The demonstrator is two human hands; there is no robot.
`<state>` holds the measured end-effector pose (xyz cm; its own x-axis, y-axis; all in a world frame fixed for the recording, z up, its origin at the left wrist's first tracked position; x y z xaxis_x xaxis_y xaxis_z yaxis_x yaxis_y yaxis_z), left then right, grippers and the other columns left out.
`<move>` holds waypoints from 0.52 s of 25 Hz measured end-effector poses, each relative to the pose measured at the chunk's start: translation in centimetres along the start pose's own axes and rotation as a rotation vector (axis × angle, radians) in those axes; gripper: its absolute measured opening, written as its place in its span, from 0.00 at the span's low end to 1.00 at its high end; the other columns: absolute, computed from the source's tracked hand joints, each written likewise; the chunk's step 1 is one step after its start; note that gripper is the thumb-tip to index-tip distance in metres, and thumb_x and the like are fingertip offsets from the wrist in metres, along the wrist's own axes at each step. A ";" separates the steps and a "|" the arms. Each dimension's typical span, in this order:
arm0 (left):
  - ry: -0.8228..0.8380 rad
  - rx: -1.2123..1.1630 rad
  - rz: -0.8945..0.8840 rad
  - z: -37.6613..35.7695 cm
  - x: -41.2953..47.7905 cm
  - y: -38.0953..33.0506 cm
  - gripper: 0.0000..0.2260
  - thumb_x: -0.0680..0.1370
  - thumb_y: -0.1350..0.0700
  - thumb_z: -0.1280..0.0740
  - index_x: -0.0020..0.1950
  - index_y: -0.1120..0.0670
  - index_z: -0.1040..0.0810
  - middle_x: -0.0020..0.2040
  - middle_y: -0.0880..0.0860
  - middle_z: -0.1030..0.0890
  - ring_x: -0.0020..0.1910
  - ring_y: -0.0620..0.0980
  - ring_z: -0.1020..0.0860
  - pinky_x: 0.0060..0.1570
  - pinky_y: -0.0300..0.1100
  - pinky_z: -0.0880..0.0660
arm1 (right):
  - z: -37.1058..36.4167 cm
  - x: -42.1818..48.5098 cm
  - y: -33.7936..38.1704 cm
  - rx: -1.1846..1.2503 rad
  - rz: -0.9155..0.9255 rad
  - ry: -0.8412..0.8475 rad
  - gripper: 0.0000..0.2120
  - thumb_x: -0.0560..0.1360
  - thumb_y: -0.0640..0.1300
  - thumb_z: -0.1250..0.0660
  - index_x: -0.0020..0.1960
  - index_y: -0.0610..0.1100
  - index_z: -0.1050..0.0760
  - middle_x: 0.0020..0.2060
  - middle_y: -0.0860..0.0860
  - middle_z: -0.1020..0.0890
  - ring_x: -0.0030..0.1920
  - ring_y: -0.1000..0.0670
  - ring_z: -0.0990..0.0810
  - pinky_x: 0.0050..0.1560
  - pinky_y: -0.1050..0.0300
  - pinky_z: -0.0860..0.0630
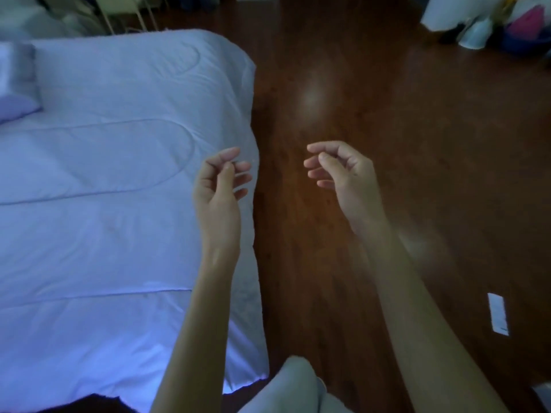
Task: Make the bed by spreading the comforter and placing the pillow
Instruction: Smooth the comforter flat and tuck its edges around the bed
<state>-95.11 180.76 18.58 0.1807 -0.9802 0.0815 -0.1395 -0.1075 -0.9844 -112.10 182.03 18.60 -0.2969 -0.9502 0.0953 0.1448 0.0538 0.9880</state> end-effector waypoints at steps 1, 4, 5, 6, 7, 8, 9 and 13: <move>-0.059 0.013 0.010 0.8 0.8 0.4 0.12 0.80 0.63 0.44 0.50 0.51 0.23 0.40 0.45 0.20 0.40 0.43 0.21 0.41 0.35 0.27 | -0.8 1.1 -0.4 -0.004 -0.007 0.051 0.10 0.78 0.41 0.40 0.52 0.48 0.20 0.42 0.52 0.16 0.43 0.54 0.17 0.47 0.55 0.23; -0.234 0.022 0.043 3.2 3.7 1.5 0.12 0.80 0.62 0.44 0.49 0.49 0.23 0.40 0.46 0.20 0.39 0.41 0.21 0.41 0.35 0.28 | -3.5 4.9 -1.2 -0.033 -0.004 0.223 0.10 0.78 0.40 0.40 0.53 0.47 0.20 0.41 0.52 0.16 0.42 0.55 0.18 0.46 0.56 0.23; -0.277 0.030 0.053 3.9 4.9 1.9 0.12 0.80 0.62 0.44 0.49 0.49 0.23 0.40 0.45 0.20 0.38 0.40 0.21 0.41 0.35 0.28 | -4.5 6.5 -1.5 -0.049 0.003 0.276 0.10 0.78 0.40 0.40 0.53 0.47 0.20 0.41 0.52 0.16 0.42 0.55 0.18 0.47 0.56 0.23; -0.325 0.035 0.061 4.6 6.3 2.4 0.12 0.80 0.62 0.44 0.49 0.48 0.23 0.40 0.45 0.20 0.38 0.40 0.21 0.42 0.35 0.28 | -5.8 8.4 -1.8 -0.069 0.009 0.331 0.10 0.78 0.41 0.40 0.52 0.48 0.20 0.42 0.52 0.15 0.42 0.55 0.18 0.47 0.56 0.23; -0.366 0.039 0.070 5.1 7.9 2.8 0.12 0.80 0.62 0.44 0.49 0.48 0.23 0.40 0.44 0.19 0.38 0.40 0.21 0.42 0.36 0.28 | -7.0 10.3 -2.3 -0.085 0.013 0.373 0.10 0.78 0.41 0.40 0.52 0.48 0.20 0.42 0.52 0.15 0.43 0.54 0.17 0.48 0.56 0.22; -0.402 0.045 0.076 5.7 9.6 3.2 0.12 0.80 0.61 0.44 0.49 0.48 0.24 0.40 0.44 0.19 0.39 0.40 0.21 0.42 0.37 0.28 | -8.3 12.2 -2.8 -0.095 0.017 0.411 0.10 0.78 0.41 0.40 0.52 0.49 0.20 0.43 0.52 0.15 0.43 0.54 0.17 0.48 0.56 0.22; -0.440 0.049 0.074 6.3 11.5 3.5 0.12 0.80 0.61 0.44 0.49 0.48 0.24 0.41 0.45 0.19 0.39 0.41 0.21 0.43 0.37 0.29 | -10.0 14.3 -3.3 -0.102 0.020 0.458 0.10 0.78 0.41 0.40 0.52 0.49 0.20 0.43 0.52 0.15 0.43 0.55 0.17 0.47 0.56 0.23; -0.627 0.079 0.110 9.1 18.8 4.6 0.11 0.80 0.61 0.44 0.52 0.49 0.24 0.43 0.45 0.19 0.42 0.43 0.21 0.44 0.38 0.29 | -18.3 22.2 -4.4 -0.142 0.005 0.663 0.10 0.78 0.40 0.40 0.52 0.46 0.20 0.41 0.52 0.16 0.40 0.57 0.18 0.42 0.65 0.24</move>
<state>-83.49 163.40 14.18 0.7082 -0.6983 -0.1036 -0.1220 0.0236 -0.9923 -102.11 155.07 14.14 0.3390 -0.9399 -0.0399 0.2810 0.0607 0.9578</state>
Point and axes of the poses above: each hand's wrist, its own x-axis towards the middle knuckle, its own z-axis out of the back of the hand, y = z × x, the point moved 1 cm from there along x, towards the middle knuckle
